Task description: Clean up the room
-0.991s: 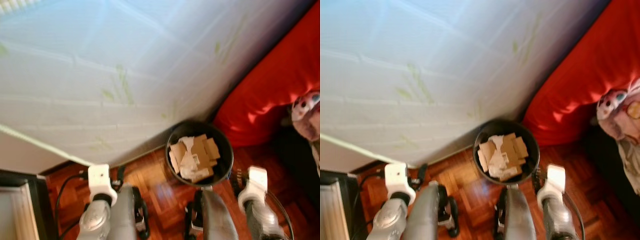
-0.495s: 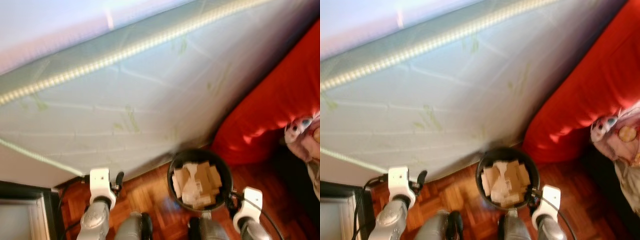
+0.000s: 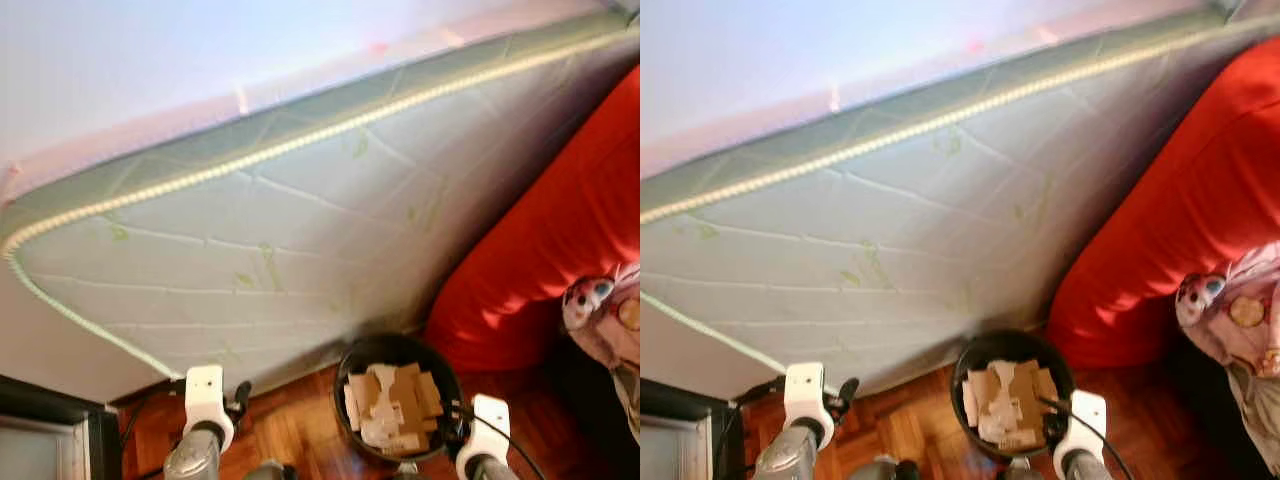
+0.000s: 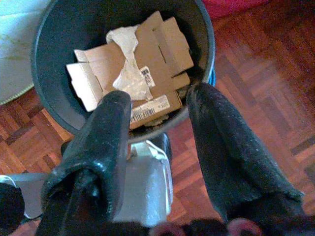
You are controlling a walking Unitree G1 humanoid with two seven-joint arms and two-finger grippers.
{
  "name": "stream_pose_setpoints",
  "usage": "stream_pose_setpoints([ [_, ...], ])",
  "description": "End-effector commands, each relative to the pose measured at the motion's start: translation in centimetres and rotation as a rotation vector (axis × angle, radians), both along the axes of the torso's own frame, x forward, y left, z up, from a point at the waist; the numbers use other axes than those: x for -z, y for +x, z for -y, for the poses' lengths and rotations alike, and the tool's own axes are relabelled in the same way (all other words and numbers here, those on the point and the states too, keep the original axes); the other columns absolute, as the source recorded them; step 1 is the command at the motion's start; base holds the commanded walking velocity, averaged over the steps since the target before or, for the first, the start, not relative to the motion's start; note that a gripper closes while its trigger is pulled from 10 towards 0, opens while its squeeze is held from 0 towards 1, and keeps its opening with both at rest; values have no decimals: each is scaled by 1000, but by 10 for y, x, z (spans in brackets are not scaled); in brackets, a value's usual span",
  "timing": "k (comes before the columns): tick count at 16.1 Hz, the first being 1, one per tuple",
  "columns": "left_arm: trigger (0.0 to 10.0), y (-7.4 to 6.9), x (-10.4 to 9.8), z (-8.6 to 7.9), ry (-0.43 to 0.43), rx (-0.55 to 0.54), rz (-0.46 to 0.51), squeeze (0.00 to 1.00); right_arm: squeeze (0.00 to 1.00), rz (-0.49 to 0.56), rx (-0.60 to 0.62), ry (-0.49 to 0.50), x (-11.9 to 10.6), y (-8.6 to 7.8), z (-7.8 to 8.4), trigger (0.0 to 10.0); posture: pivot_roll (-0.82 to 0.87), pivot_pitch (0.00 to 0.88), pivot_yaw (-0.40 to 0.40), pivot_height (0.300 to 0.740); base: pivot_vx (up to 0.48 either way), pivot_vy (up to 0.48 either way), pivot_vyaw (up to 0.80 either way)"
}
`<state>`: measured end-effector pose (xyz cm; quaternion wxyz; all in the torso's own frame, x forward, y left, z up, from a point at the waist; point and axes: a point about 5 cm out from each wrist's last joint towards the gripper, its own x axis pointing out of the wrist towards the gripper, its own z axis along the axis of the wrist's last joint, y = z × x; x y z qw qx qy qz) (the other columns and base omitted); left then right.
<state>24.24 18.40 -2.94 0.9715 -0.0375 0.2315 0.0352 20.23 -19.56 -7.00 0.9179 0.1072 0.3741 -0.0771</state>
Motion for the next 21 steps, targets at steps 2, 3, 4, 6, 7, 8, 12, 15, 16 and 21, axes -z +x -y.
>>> stream_pose_setpoints([
  [2, 10000, -13, 12, -6, 1, -15, -58, 0, 0, -76, 1, 7, 11, -18, -2, 10000, -97, 140, 56, 732, 0, 0, 0],
  [3, 10000, -17, 15, -7, 2, -16, -76, 0, 0, -85, -2, 6, 12, -21, -2, 10000, -98, 139, 58, 732, 0, 0, 0],
  [4, 10000, -18, 16, -7, 6, -16, -83, 0, 0, -88, -3, 6, 13, -22, -2, 10000, -99, 139, 58, 732, 0, 0, 0],
  [6, 10000, -21, 18, -11, 8, -24, -82, 0, 0, -95, -8, 7, 14, -24, -3, 10000, -98, 140, 59, 732, 0, 0, 0],
  [7, 10000, -22, 19, -13, 8, -30, -86, 0, 0, -94, -11, 7, 14, -25, -3, 10000, -96, 142, 58, 732, 0, 0, 0],
  [8, 10000, -24, 20, -15, 9, -35, -101, 0, 0, -95, -21, 5, 14, -25, -3, 10000, -96, 142, 58, 732, 0, 0, 0],
  [12, 10000, -28, 23, -17, 12, -39, -119, 0, 0, -68, -38, -20, 12, -22, -3, 10000, -97, 145, 56, 732, 0, 0, 600],
  [15, 10000, -29, 24, -16, 10, -41, -119, 0, 0, -63, -44, -18, 11, -19, -3, 10000, -91, 168, 52, 732, 0, 0, 800],
  [16, 10000, -30, 25, -16, 9, -41, -119, 0, 0, -62, -45, -17, 11, -19, -3, 10000, -90, 173, 52, 732, 0, 0, 800],
  [21, 10000, -33, 26, -18, 14, -41, -123, 0, 0, -56, -53, -11, 10, -17, -7, 10000, -83, 190, 58, 732, 0, 0, 800],
])
